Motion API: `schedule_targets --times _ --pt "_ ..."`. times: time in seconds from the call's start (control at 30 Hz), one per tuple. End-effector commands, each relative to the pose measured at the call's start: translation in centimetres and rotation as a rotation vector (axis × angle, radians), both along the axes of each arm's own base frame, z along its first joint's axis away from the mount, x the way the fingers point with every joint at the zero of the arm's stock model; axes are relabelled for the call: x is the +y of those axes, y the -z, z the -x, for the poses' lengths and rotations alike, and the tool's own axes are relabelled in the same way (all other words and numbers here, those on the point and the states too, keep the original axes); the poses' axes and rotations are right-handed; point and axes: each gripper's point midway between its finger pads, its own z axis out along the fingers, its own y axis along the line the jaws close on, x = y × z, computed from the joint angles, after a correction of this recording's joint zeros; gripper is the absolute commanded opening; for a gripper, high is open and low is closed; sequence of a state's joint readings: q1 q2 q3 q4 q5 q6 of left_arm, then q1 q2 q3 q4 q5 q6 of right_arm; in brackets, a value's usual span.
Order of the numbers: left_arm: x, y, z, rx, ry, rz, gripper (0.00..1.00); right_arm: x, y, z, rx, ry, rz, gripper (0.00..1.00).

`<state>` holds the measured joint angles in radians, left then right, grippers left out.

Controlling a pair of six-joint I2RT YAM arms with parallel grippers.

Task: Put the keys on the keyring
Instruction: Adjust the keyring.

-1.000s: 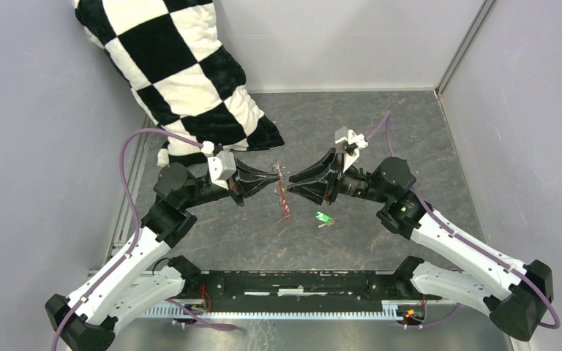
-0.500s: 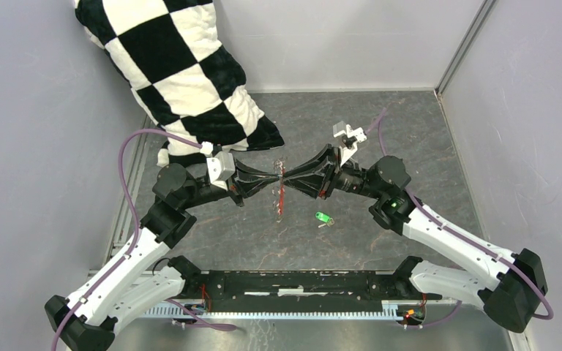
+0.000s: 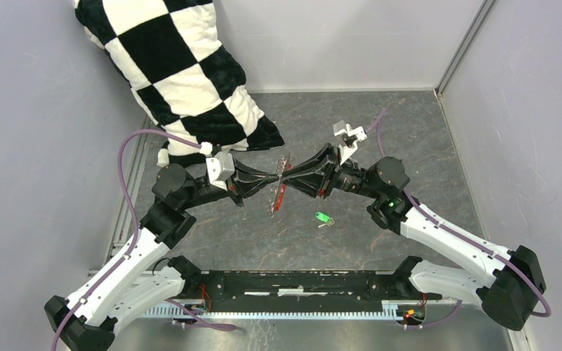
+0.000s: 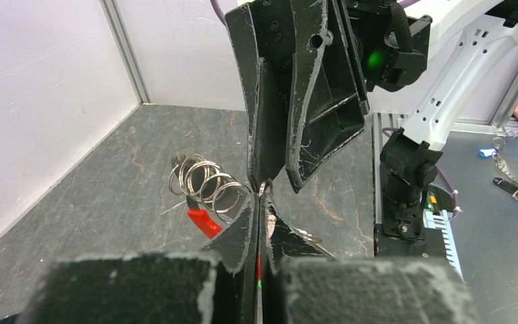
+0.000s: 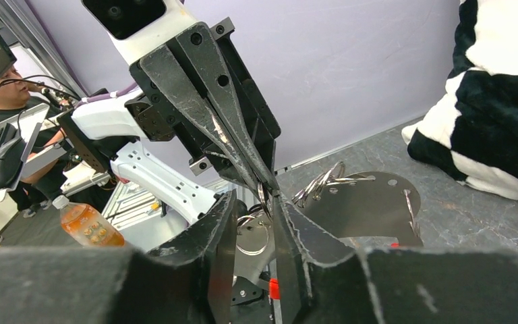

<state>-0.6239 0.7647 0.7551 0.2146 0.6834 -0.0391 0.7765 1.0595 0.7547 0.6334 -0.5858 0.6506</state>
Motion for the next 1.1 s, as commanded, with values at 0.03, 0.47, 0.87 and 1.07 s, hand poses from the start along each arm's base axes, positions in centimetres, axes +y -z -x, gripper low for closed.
schedule_targets --times 0.03,0.47,0.87,1.07 --pt "0.4 -2.8 0.3 -0.058 -0.007 0.051 0.02 -0.2 -0.2 0.1 -0.02 0.007 -0.006 0.33" --pt "0.4 -3.0 0.3 -0.058 -0.01 0.054 0.02 -0.3 0.4 0.4 -0.002 -0.009 -0.003 0.28" --pt "0.3 -2.1 0.2 -0.051 -0.006 0.036 0.02 -0.5 -0.9 0.5 -0.022 -0.005 -0.053 0.06" --pt "0.3 -2.0 0.1 -0.043 -0.009 0.039 0.02 -0.5 -0.9 0.5 -0.006 -0.005 -0.067 0.31"
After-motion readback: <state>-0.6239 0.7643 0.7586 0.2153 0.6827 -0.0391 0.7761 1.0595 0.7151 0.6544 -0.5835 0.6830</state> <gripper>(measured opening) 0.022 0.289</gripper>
